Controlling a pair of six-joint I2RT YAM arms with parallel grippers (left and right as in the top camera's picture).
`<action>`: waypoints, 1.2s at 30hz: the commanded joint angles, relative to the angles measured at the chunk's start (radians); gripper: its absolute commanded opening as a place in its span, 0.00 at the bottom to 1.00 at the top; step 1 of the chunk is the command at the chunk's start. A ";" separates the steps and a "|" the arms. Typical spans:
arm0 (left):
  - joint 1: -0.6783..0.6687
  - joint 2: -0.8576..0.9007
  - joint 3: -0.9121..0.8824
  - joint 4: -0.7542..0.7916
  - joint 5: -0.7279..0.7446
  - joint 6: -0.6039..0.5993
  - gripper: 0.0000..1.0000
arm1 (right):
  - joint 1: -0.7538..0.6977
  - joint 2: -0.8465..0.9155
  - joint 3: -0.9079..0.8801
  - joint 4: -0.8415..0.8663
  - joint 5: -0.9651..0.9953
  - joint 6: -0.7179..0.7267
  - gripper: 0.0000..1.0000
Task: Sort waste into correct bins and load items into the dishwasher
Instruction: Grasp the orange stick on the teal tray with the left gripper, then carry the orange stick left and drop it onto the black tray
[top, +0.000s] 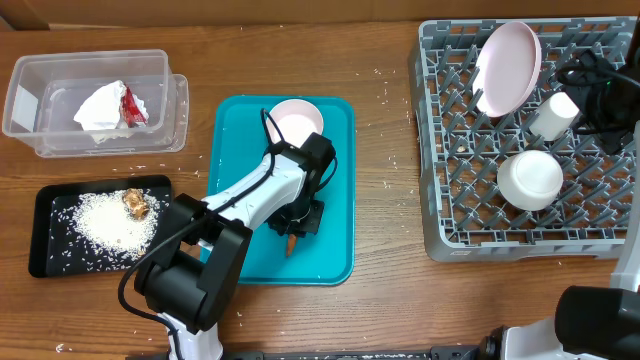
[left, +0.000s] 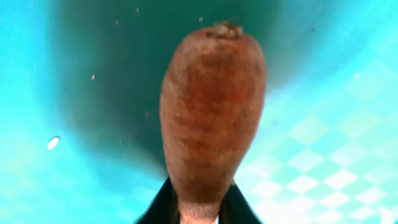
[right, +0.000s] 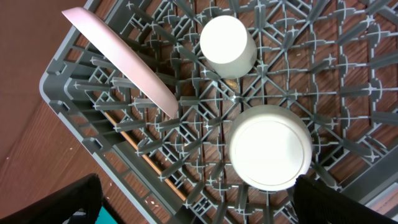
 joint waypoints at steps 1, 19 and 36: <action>0.011 0.029 0.077 -0.068 -0.004 -0.063 0.04 | -0.001 -0.010 0.003 0.005 -0.005 0.006 1.00; 0.826 -0.169 0.333 -0.301 -0.134 -0.401 0.06 | -0.001 -0.010 0.003 0.005 -0.004 0.006 1.00; 1.110 -0.169 0.006 0.019 -0.122 -0.495 0.76 | -0.001 -0.010 0.003 0.005 -0.004 0.006 1.00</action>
